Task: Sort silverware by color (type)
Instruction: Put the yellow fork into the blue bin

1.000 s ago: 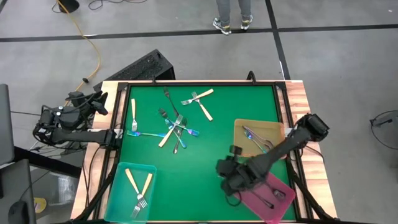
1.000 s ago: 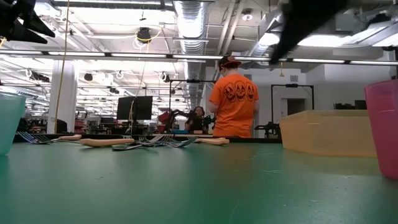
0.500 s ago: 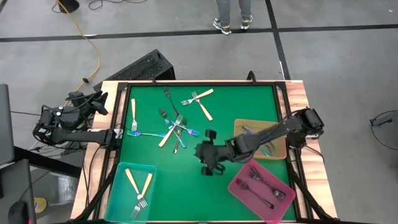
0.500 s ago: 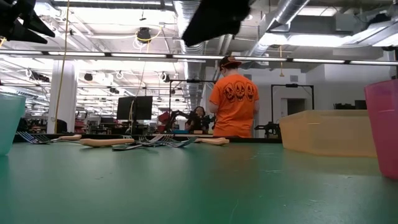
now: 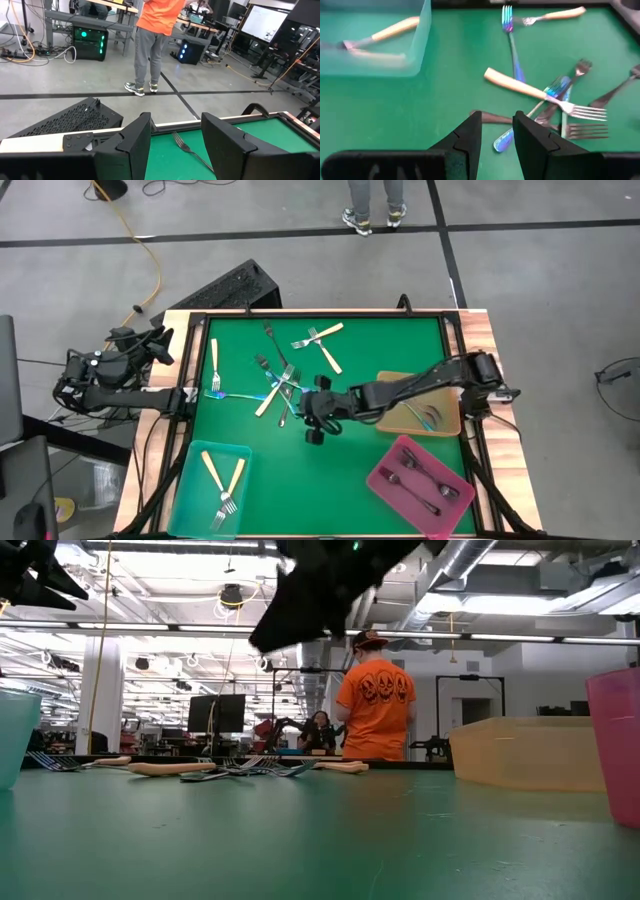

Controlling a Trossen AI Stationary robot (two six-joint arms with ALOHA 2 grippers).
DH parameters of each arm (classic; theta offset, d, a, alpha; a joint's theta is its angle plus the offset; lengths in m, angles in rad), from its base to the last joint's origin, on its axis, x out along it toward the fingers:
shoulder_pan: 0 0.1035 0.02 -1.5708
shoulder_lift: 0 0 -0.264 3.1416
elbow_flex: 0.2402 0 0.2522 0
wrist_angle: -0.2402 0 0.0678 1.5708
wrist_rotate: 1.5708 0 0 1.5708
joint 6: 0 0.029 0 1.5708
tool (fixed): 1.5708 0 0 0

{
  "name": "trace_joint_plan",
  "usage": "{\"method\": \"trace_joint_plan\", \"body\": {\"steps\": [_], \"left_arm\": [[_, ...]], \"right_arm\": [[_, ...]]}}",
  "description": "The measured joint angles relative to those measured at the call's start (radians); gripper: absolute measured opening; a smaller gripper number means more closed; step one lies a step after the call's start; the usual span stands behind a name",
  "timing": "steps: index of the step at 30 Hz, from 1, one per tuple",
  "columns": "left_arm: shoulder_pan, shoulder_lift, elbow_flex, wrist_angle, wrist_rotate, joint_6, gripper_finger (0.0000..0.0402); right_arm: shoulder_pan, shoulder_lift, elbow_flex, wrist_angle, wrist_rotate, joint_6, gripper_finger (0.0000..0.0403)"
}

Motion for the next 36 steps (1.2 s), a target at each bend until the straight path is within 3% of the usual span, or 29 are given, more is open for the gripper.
{"method": "trace_joint_plan", "body": {"steps": [10, 18, 21, 25, 30, 36], "left_arm": [[0.000, 0.000, 0.000, 0.000, 0.000, 0.000, 0.0158], [0.000, 0.000, 0.000, 0.000, 0.000, 0.000, 0.0158], [0.000, 0.000, 0.000, 0.000, 0.000, 0.000, 0.0158], [0.000, 0.000, 0.000, 0.000, 0.000, 0.000, 0.0158], [0.000, 0.000, 0.000, 0.000, 0.000, 0.000, 0.0158], [0.000, 0.000, 0.000, 0.000, 0.000, 0.000, 0.0158]], "right_arm": [[-0.048, 0.135, 0.000, 0.135, -0.005, -0.007, 0.0133], [-0.074, 0.148, 0.000, 0.263, -0.002, -0.043, 0.0133], [-0.102, 0.148, 0.000, 0.257, 0.085, -0.048, 0.0133], [-0.156, 0.148, 0.000, 0.199, 0.223, 0.064, 0.0133], [-0.237, 0.141, 0.000, -0.008, 0.192, 0.216, 0.0133], [-0.312, 0.141, 0.000, -0.260, 0.181, 0.268, 0.0133]]}}
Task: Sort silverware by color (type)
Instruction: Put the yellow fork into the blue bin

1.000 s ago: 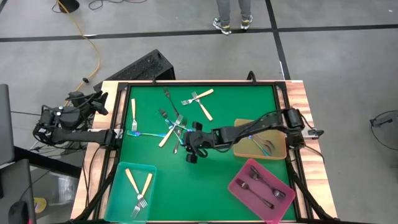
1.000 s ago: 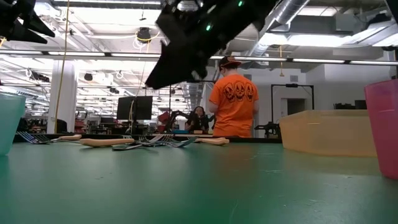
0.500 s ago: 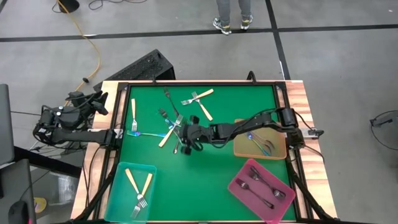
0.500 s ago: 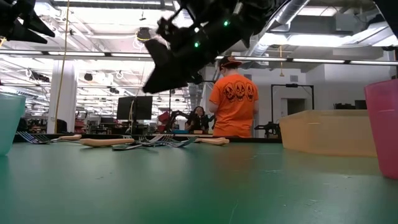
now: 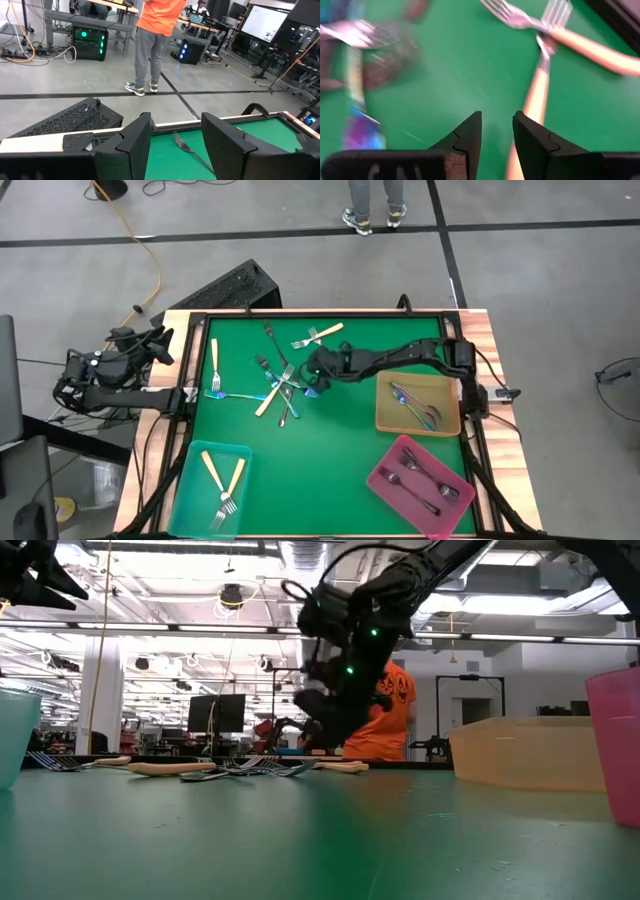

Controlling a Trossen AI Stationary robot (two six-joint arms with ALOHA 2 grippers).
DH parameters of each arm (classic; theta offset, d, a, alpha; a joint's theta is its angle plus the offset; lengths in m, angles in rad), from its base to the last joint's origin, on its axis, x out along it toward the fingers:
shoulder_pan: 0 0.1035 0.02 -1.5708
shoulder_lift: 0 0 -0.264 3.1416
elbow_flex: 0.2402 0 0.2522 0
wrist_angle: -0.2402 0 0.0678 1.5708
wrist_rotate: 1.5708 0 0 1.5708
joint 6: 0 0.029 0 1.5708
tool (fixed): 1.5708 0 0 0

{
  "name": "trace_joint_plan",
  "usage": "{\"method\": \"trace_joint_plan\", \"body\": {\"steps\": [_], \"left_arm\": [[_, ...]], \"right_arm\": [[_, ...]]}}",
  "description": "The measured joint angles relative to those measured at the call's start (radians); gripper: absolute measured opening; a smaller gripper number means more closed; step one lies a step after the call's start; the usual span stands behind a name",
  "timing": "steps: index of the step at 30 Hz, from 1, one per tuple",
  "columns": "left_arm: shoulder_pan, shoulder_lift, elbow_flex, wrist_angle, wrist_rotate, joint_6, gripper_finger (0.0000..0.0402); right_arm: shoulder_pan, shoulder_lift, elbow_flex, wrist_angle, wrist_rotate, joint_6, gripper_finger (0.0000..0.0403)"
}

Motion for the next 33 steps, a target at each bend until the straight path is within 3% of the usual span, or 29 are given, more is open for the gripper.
{"method": "trace_joint_plan", "body": {"steps": [8, 11, 14, 22, 33], "left_arm": [[0.000, 0.000, 0.000, 0.000, 0.000, 0.000, 0.0158], [0.000, 0.000, 0.000, 0.000, 0.000, 0.000, 0.0158], [0.000, 0.000, 0.000, 0.000, 0.000, 0.000, 0.0158], [0.000, 0.000, 0.000, 0.000, 0.000, 0.000, 0.0158], [0.000, 0.000, 0.000, 0.000, 0.000, 0.000, 0.0158]], "right_arm": [[-0.073, 0.000, 0.000, -0.071, -0.009, -0.032, 0.0133], [-0.101, 0.000, 0.000, -0.078, -0.096, -0.031, 0.0140], [-0.120, 0.008, 0.000, -0.073, -0.155, -0.043, 0.0161], [-0.139, 0.008, -0.001, -0.066, -0.156, -0.049, 0.0229], [-0.138, 0.007, -0.105, 0.096, -0.157, -0.063, 0.0222]]}}
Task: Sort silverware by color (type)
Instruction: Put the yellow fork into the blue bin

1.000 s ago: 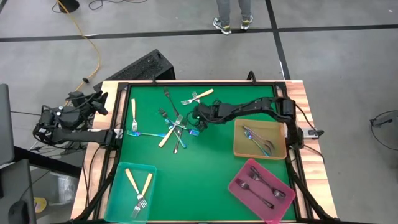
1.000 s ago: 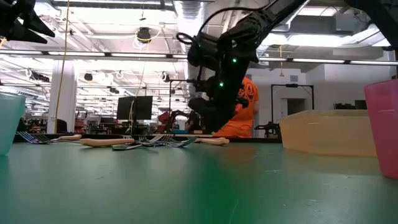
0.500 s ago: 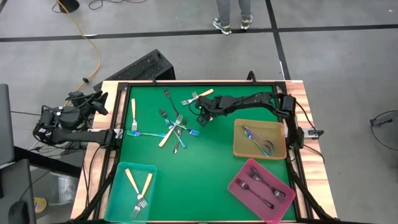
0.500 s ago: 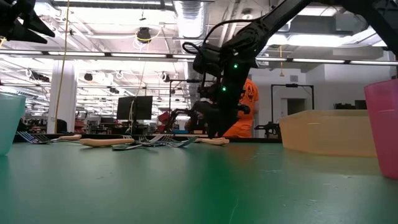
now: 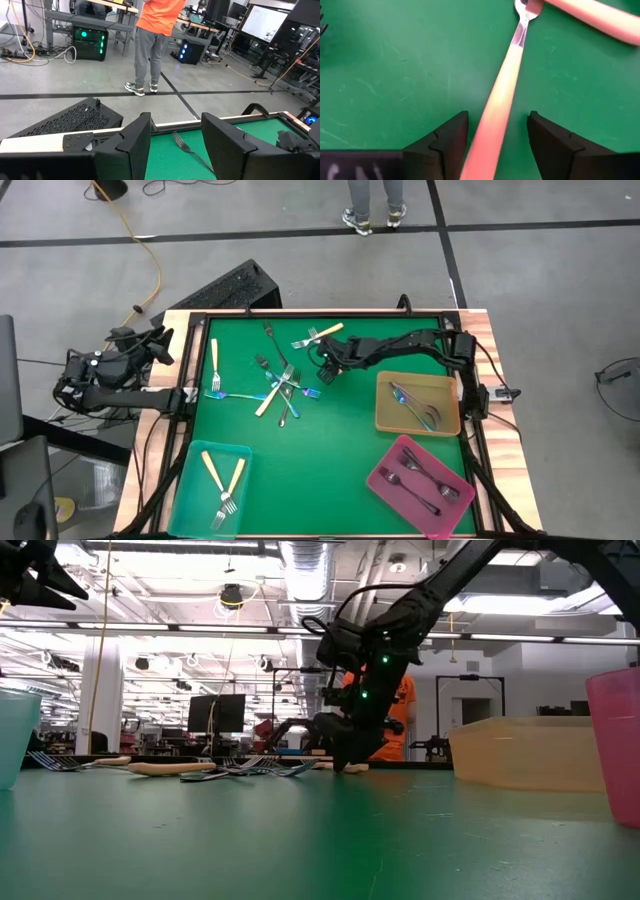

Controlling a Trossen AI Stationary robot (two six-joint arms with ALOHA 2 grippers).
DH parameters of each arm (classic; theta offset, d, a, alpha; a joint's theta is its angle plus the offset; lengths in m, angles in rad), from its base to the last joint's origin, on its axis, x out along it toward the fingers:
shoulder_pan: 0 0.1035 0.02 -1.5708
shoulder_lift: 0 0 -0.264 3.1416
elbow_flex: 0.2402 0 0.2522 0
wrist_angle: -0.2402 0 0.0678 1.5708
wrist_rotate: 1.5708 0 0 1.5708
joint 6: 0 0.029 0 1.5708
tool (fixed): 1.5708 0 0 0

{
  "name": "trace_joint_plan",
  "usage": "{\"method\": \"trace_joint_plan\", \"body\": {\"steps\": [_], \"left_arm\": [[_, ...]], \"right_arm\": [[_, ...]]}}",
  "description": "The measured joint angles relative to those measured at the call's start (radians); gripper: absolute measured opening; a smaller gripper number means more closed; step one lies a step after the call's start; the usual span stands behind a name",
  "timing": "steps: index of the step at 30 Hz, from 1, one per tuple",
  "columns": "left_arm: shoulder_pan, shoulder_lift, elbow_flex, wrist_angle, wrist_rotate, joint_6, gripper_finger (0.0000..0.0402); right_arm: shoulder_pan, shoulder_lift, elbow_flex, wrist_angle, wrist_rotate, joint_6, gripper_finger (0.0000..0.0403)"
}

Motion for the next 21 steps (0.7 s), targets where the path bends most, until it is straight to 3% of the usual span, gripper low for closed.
{"method": "trace_joint_plan", "body": {"steps": [7, 16, 21], "left_arm": [[0.000, 0.000, 0.000, 0.000, 0.000, 0.000, 0.0158], [0.000, 0.000, 0.000, 0.000, 0.000, 0.000, 0.0158], [0.000, 0.000, 0.000, 0.000, 0.000, 0.000, 0.0158]], "right_arm": [[0.000, -0.002, -0.015, -0.012, -0.001, 0.009, 0.0194], [0.000, -0.002, -0.014, -0.027, -0.018, 0.018, 0.0090], [0.009, -0.002, -0.014, -0.029, -0.018, 0.017, 0.0087]]}}
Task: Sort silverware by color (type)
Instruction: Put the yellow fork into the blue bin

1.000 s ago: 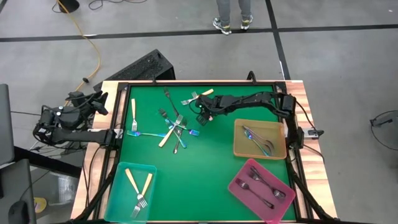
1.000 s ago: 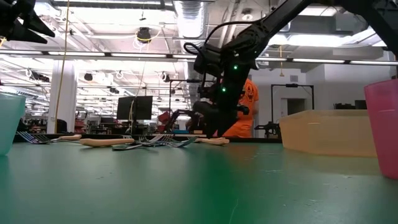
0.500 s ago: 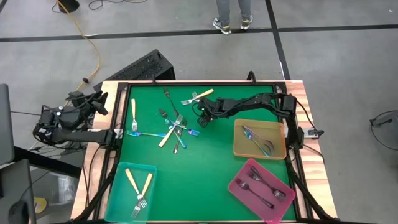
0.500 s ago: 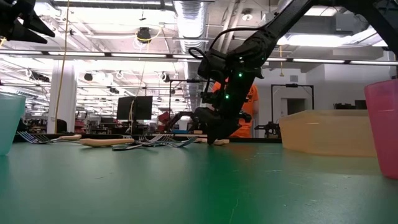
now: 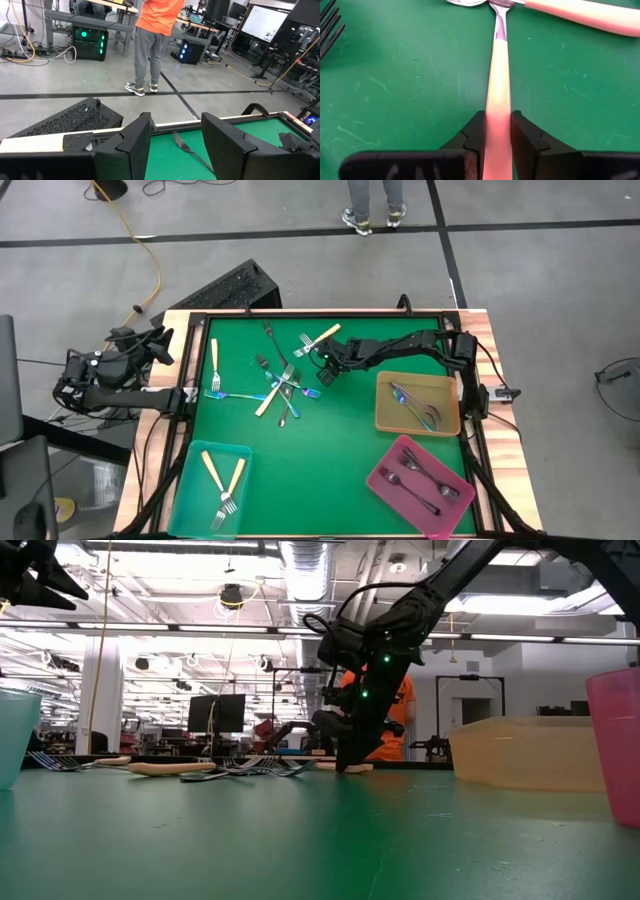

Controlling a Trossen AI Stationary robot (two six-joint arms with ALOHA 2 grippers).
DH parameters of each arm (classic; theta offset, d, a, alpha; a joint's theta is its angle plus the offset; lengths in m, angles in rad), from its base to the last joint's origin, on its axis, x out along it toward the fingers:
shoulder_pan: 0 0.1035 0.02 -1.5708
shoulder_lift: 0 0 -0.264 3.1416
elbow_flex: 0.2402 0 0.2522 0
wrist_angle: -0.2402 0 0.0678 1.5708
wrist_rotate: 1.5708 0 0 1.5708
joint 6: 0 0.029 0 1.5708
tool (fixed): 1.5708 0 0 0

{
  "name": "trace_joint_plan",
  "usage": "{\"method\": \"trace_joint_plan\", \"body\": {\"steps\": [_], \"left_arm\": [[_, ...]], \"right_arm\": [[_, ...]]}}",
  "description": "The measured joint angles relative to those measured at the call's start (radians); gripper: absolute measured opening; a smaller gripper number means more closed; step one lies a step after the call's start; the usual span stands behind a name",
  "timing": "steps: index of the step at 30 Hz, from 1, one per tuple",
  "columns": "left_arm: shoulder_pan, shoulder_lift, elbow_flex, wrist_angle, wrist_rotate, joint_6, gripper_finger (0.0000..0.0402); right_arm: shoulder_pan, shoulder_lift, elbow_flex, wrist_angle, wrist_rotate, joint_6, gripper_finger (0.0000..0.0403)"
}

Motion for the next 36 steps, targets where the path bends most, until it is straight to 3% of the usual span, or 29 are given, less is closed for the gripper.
{"method": "trace_joint_plan", "body": {"steps": [15, 36], "left_arm": [[0.000, 0.000, 0.000, 0.000, 0.000, 0.000, 0.0158], [0.000, 0.000, 0.000, 0.000, 0.000, 0.000, 0.0158]], "right_arm": [[0.080, 0.005, 0.016, 0.021, -0.007, 0.006, 0.0093], [0.207, 0.006, 0.191, 0.034, -0.019, -0.028, 0.0095]]}}
